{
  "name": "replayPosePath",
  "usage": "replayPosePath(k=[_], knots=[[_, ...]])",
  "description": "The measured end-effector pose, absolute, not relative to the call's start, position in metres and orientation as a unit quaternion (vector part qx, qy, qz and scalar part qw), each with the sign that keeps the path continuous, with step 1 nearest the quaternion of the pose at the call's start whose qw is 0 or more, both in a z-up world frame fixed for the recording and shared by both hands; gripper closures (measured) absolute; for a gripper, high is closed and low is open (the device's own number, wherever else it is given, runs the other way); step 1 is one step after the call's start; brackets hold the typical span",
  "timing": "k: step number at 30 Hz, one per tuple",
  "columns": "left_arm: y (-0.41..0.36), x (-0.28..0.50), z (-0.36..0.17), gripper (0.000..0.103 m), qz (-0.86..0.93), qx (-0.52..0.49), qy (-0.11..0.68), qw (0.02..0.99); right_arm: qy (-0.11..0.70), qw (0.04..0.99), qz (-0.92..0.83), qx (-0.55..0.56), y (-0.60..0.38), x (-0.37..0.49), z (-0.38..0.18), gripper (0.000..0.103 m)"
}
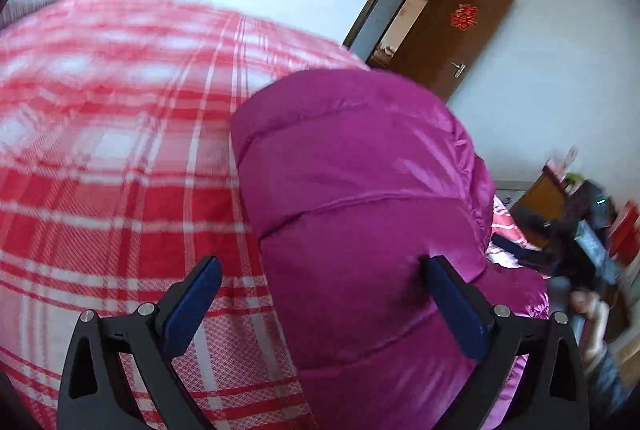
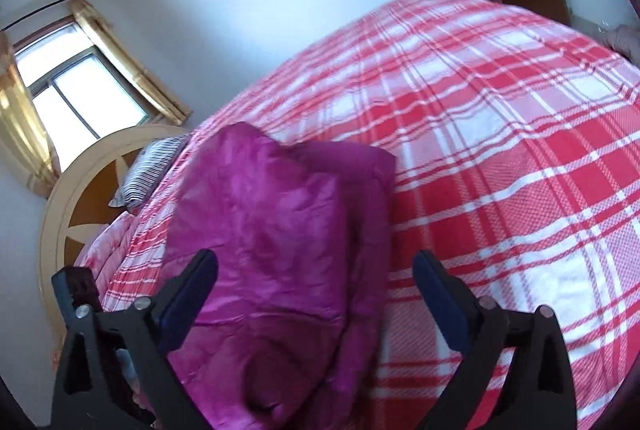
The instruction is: Fold large clothes
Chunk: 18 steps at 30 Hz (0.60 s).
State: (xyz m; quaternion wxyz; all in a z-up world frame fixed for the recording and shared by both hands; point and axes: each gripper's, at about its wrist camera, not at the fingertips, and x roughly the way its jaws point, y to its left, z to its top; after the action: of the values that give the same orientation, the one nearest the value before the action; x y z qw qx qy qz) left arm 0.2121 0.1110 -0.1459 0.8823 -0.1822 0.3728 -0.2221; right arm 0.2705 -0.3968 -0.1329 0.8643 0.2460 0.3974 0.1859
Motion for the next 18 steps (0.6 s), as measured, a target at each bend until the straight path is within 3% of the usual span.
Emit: replayPosePath(k=[3, 6, 8, 10, 12, 14, 18], knots=[[0.112, 0.222, -0.162, 0.001, -0.257, -0.220, 0.397, 0.853, 0.455, 0.829, 0.198, 0.258, -0.390, 0.292, -0.161, 0.003], [0.114, 0.225, -0.169, 0.001, -0.276, -0.241, 0.398, 0.841, 0.447, 0.826, 0.229, 0.256, -0.380, 0.296, -0.165, 0.002], [0.108, 0.225, -0.167, 0.006, -0.289, -0.228, 0.399, 0.840, 0.462, 0.798, 0.280, 0.267, -0.362, 0.301, -0.171, 0.019], [0.101, 0.219, -0.160, 0.026, -0.296, -0.207, 0.392, 0.846, 0.471, 0.796, 0.290, 0.247, -0.343, 0.303, -0.172, 0.029], [0.100, 0.210, -0.147, 0.032, -0.276, -0.177, 0.386, 0.862, 0.469, 0.796, 0.297, 0.239, -0.333, 0.305, -0.168, 0.041], [0.104, 0.202, -0.136, 0.042, -0.263, -0.159, 0.380, 0.872, 0.462, 0.790, 0.313, 0.254, -0.330, 0.305, -0.164, 0.059], [0.114, 0.181, -0.112, 0.047, -0.238, -0.126, 0.364, 0.892, 0.458, 0.782, 0.342, 0.248, -0.307, 0.301, -0.157, 0.066]])
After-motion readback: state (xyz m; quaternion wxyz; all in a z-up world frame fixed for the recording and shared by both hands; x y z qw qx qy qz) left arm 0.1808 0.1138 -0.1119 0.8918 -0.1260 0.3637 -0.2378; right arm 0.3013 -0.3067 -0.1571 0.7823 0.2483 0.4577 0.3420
